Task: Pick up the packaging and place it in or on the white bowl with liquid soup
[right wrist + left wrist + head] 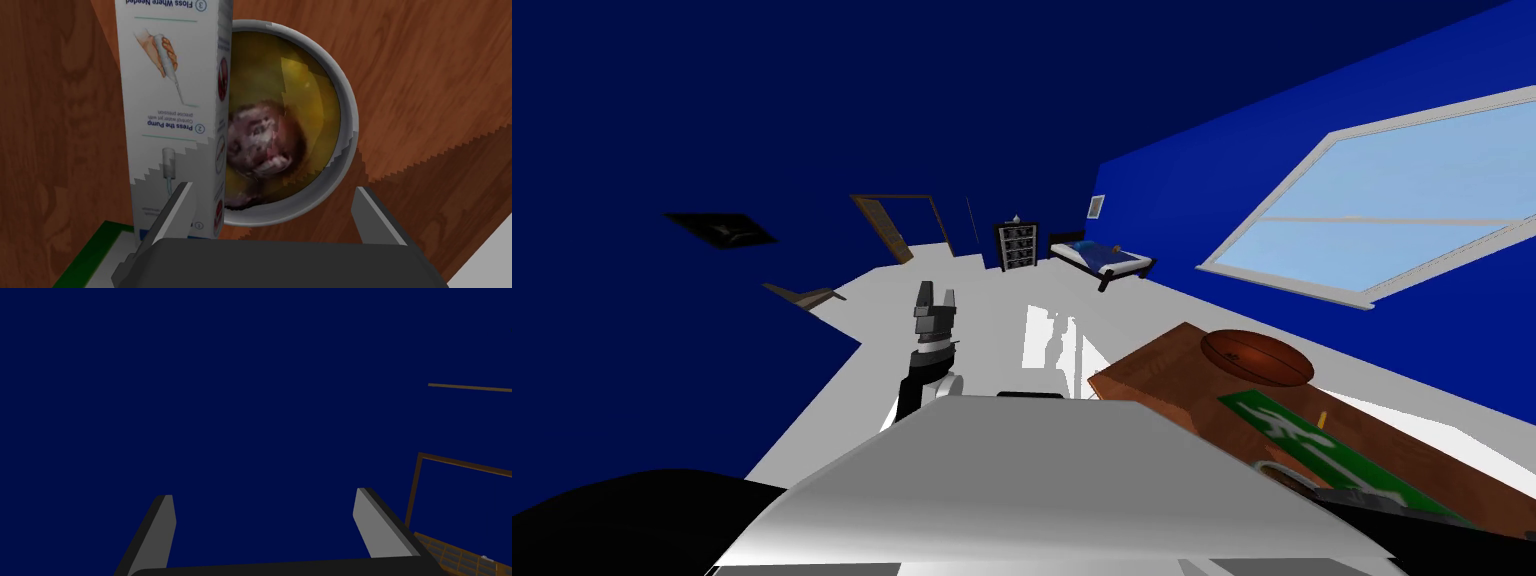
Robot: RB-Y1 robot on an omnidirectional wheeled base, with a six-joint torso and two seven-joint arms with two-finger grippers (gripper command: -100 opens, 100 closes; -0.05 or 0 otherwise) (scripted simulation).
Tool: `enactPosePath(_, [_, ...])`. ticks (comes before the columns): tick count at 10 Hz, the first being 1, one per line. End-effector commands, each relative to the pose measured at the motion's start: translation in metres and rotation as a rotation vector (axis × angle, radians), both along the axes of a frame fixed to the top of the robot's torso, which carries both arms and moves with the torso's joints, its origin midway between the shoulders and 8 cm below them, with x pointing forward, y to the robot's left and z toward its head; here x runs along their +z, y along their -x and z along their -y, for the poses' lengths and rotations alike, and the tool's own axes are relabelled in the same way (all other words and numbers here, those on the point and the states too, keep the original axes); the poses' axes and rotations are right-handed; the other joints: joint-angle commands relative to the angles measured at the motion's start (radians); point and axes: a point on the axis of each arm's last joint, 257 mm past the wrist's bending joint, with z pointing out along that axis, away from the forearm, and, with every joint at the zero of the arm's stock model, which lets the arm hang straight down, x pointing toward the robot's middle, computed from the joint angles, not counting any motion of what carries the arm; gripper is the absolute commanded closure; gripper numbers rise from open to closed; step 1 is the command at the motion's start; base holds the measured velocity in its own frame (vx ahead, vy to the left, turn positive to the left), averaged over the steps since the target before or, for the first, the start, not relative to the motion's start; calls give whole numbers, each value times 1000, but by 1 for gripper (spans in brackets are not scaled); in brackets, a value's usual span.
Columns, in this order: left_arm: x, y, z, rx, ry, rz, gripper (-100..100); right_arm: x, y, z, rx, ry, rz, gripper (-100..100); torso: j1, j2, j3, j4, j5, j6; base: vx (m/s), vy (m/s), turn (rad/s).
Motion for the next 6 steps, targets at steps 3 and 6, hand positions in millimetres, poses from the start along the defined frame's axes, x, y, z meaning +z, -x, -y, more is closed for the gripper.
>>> enactPosePath(3, [0, 0, 0, 0, 0, 0, 0, -4, 4, -7, -11, -18, 28, -100, 0, -1, -1, 0, 0, 0, 19, -5, 69])
enactPosePath(6, [0, 0, 0, 0, 0, 0, 0, -5, 17, -12, -19, -32, 27, -100, 0, 1, 0, 0, 0, 0, 7, 1, 42])
